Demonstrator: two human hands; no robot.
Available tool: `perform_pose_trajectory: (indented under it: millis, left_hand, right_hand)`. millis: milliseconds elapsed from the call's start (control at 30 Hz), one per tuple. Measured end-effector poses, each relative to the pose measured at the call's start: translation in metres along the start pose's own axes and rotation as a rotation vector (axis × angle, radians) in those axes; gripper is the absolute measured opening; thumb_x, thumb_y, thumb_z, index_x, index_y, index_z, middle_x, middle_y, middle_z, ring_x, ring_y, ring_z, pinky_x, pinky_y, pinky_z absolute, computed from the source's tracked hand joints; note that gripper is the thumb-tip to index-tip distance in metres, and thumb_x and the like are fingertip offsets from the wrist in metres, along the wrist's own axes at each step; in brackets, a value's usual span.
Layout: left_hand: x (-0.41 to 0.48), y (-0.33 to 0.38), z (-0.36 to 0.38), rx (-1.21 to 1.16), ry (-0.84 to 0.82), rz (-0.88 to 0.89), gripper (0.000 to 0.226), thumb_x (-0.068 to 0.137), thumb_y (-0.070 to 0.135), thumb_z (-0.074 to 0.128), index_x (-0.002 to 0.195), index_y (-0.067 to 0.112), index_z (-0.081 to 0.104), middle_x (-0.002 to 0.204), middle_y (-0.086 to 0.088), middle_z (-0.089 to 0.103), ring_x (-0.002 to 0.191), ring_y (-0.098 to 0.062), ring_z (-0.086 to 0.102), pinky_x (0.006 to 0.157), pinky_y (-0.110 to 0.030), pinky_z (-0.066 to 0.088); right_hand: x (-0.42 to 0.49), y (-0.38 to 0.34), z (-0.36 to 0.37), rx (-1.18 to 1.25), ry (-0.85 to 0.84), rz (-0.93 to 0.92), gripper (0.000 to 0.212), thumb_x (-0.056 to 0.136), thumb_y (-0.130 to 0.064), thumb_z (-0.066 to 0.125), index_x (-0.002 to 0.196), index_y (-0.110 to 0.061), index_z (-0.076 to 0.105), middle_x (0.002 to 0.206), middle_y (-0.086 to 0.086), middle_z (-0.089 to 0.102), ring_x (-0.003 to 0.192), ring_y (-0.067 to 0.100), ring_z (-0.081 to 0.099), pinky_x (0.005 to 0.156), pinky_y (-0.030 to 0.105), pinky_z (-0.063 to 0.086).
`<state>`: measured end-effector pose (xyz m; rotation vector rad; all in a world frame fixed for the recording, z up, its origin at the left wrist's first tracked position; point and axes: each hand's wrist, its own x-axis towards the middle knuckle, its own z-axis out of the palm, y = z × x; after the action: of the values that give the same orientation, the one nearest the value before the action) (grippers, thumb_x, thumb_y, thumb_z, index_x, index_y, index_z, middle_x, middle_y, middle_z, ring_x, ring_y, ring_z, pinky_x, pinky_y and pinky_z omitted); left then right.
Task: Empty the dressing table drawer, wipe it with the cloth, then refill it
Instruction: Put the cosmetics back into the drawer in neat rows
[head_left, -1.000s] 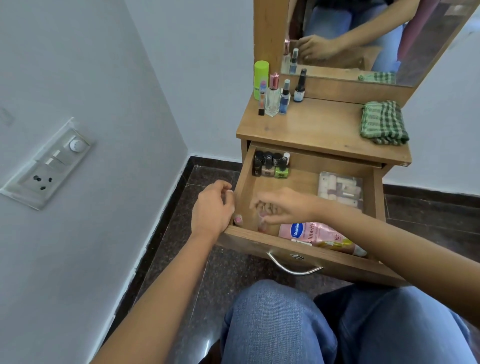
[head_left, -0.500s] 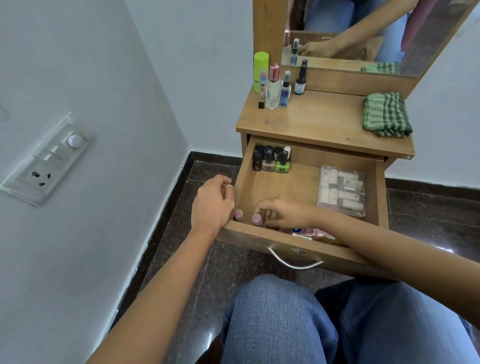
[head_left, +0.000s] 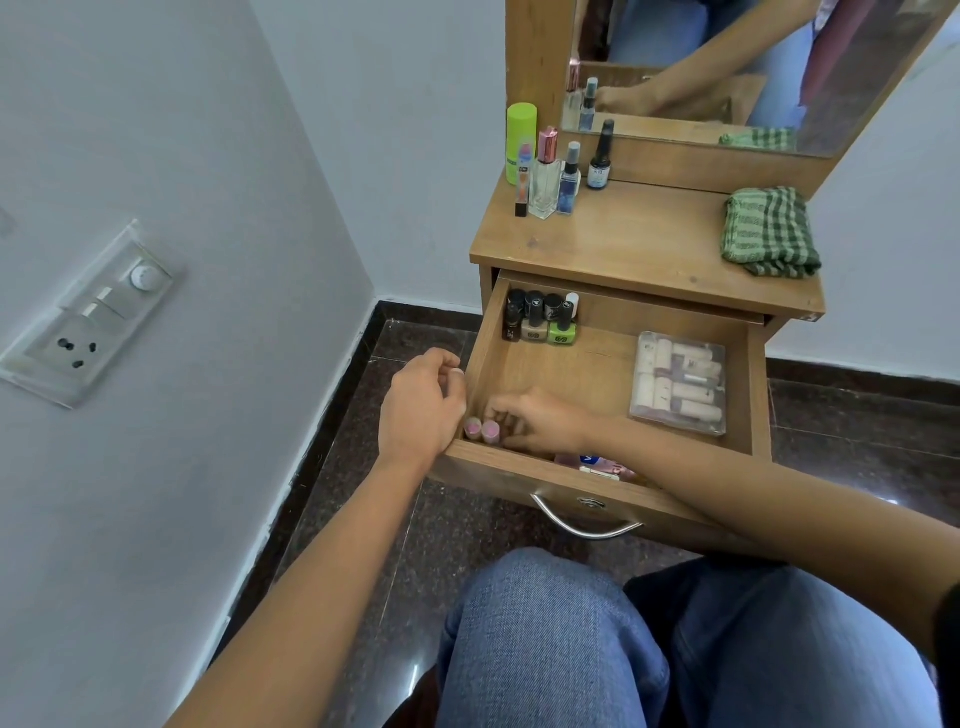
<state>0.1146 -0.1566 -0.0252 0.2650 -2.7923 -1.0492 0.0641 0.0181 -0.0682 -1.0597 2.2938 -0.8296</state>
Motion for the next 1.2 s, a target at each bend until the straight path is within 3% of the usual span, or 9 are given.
perform_pose_trajectory:
  millis: [100,233,333,433,533,667,800,967,1200]
  left_hand:
    - [0.0,0.001,0.0,0.005,-0.004,-0.004,0.023,0.096,0.023,0.051,0.112,0.017,0.065,0.104,0.002,0.068,0.089,-0.01,0.062,0.082,-0.034,0.055]
    - [-0.002,0.0,-0.001,0.01,-0.014,-0.01,0.021,0.096,0.025,0.051,0.109,0.019,0.065,0.101,0.004,0.067,0.087,-0.01,0.062,0.079,-0.035,0.055]
    - [-0.001,-0.001,-0.001,0.012,-0.013,-0.015,0.02,0.096,0.027,0.05,0.108,0.021,0.065,0.101,0.005,0.066,0.087,-0.01,0.062,0.078,-0.037,0.055]
    - [-0.001,-0.002,0.001,0.004,-0.013,-0.016,0.021,0.096,0.028,0.05,0.109,0.021,0.065,0.101,0.006,0.066,0.087,-0.008,0.062,0.078,-0.035,0.055]
    - [-0.001,-0.002,0.001,0.0,-0.011,-0.011,0.021,0.096,0.028,0.05,0.109,0.021,0.064,0.1,0.007,0.066,0.086,-0.006,0.061,0.077,-0.032,0.055]
    - [0.0,-0.004,0.002,0.009,-0.016,-0.014,0.02,0.096,0.029,0.049,0.109,0.023,0.063,0.099,0.008,0.065,0.085,-0.004,0.06,0.076,-0.03,0.054]
    - [0.001,-0.006,0.004,0.011,-0.015,-0.017,0.02,0.097,0.029,0.05,0.111,0.023,0.063,0.1,0.008,0.065,0.085,-0.004,0.06,0.074,-0.025,0.051]
    - [0.002,-0.007,0.005,0.01,-0.005,-0.013,0.021,0.097,0.029,0.05,0.112,0.024,0.063,0.1,0.008,0.066,0.086,-0.005,0.061,0.072,-0.023,0.049]
    - [0.002,-0.008,0.005,0.016,0.006,-0.01,0.021,0.097,0.028,0.05,0.111,0.024,0.063,0.099,0.01,0.065,0.086,-0.004,0.061,0.075,-0.027,0.053]
  right_hand:
    - [0.0,-0.001,0.001,-0.082,-0.003,-0.021,0.021,0.085,-0.003,0.066,0.096,-0.014,0.053,0.095,0.0,0.061,0.077,0.002,0.056,0.066,0.008,0.044]
    - [-0.004,-0.008,-0.024,-0.294,0.057,-0.055,0.014,0.09,-0.002,0.053,0.103,-0.005,0.055,0.1,0.006,0.059,0.089,0.018,0.058,0.079,0.034,0.052]
    - [-0.006,-0.016,-0.071,-0.41,0.434,-0.064,0.019,0.091,-0.015,0.056,0.11,-0.013,0.058,0.102,0.0,0.063,0.086,0.009,0.057,0.072,0.026,0.051]
    - [0.003,-0.032,-0.134,-0.273,0.836,-0.071,0.016,0.091,-0.019,0.058,0.106,-0.013,0.061,0.093,-0.004,0.062,0.081,0.007,0.055,0.072,0.02,0.047]
    - [0.029,-0.042,-0.198,-0.217,1.028,0.067,0.011,0.087,-0.018,0.058,0.094,-0.011,0.064,0.087,-0.001,0.066,0.081,0.013,0.058,0.075,0.023,0.046]
    - [0.068,-0.044,-0.249,-0.264,0.977,0.343,0.017,0.083,-0.021,0.055,0.091,-0.011,0.066,0.093,0.005,0.068,0.099,0.024,0.058,0.084,0.037,0.049]
    - [0.096,-0.044,-0.259,-0.344,0.817,0.503,0.027,0.082,-0.028,0.065,0.1,-0.009,0.064,0.107,0.011,0.066,0.106,0.03,0.058,0.091,0.041,0.05]
    - [0.111,-0.042,-0.256,-0.519,0.731,0.597,0.027,0.079,-0.024,0.071,0.096,-0.01,0.055,0.111,0.013,0.061,0.109,0.033,0.056,0.087,0.039,0.044]
    - [0.123,-0.043,-0.25,-0.587,0.68,0.664,0.035,0.076,-0.023,0.072,0.104,-0.007,0.057,0.11,0.01,0.059,0.109,0.035,0.055,0.081,0.037,0.04]
